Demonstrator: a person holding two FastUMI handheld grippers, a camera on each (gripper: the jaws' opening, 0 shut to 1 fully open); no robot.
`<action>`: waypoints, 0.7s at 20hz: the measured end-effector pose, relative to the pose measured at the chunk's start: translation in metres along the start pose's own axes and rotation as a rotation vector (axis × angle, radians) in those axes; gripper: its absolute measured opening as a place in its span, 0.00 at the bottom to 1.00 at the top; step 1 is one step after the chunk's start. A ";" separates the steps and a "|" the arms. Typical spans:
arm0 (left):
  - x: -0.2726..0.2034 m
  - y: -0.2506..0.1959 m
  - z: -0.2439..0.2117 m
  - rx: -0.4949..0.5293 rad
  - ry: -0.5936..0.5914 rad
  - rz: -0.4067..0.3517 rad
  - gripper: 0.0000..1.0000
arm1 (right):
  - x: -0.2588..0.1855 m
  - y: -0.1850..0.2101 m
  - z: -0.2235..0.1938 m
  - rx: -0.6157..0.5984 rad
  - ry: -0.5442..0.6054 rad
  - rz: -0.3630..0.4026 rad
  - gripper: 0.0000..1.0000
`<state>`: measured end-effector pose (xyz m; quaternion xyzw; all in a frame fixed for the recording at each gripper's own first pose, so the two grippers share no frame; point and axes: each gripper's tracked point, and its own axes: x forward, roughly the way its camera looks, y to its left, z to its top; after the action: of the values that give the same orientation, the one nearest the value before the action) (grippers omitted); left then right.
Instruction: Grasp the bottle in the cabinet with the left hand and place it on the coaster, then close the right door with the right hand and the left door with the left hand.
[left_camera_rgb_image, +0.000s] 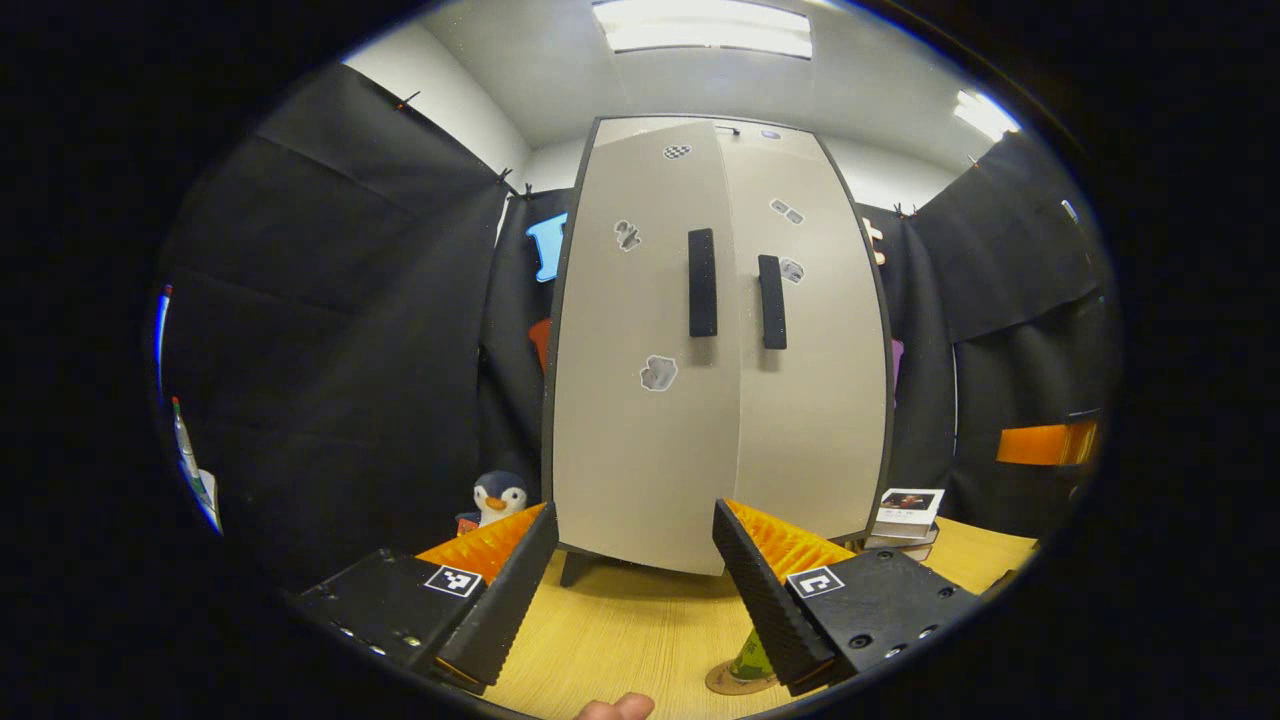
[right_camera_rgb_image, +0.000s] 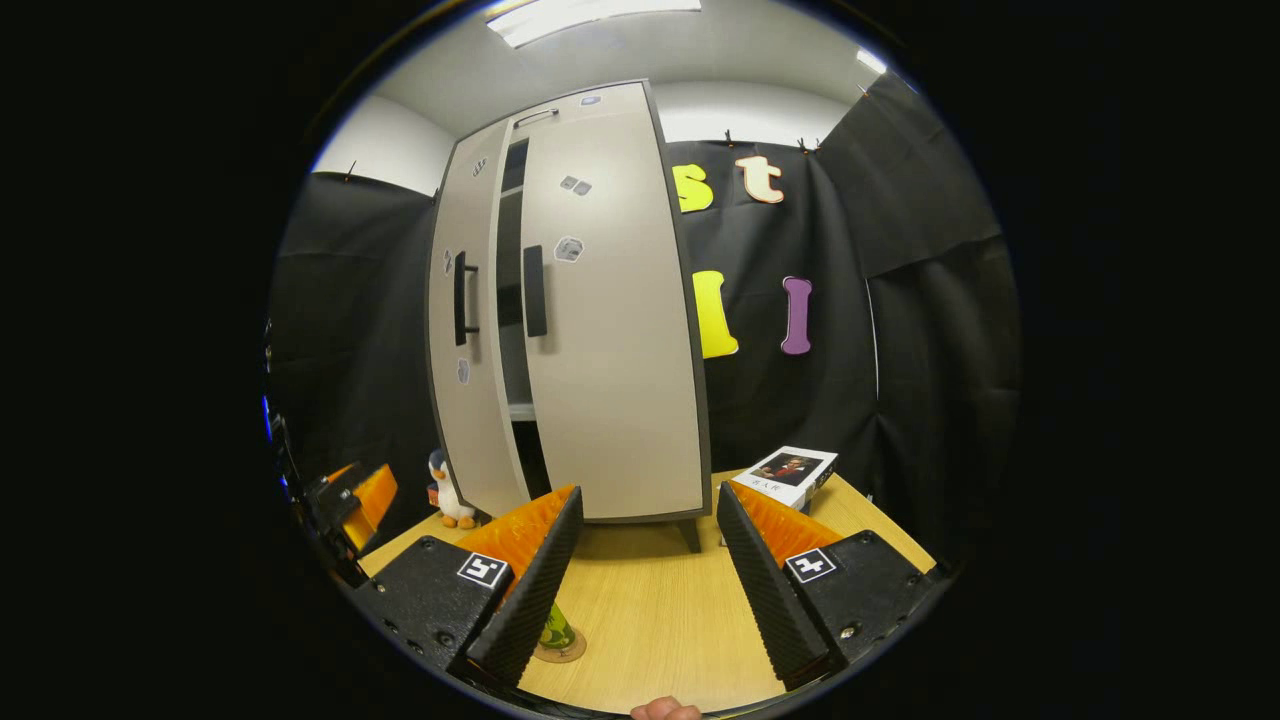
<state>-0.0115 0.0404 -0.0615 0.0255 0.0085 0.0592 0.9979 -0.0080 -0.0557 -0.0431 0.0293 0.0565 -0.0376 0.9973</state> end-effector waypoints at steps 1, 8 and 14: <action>0.000 -0.002 0.001 -0.007 -0.002 -0.008 0.99 | 0.002 0.001 0.001 -0.005 0.000 0.000 0.83; -0.005 -0.025 0.005 0.002 -0.002 -0.085 0.95 | 0.004 0.003 0.004 -0.002 -0.016 0.013 0.83; -0.003 -0.034 0.007 -0.017 -0.010 -0.099 0.94 | 0.001 -0.004 0.005 0.002 -0.010 -0.006 0.83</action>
<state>-0.0107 0.0057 -0.0560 0.0169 0.0042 0.0098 0.9998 -0.0070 -0.0601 -0.0385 0.0297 0.0515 -0.0405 0.9974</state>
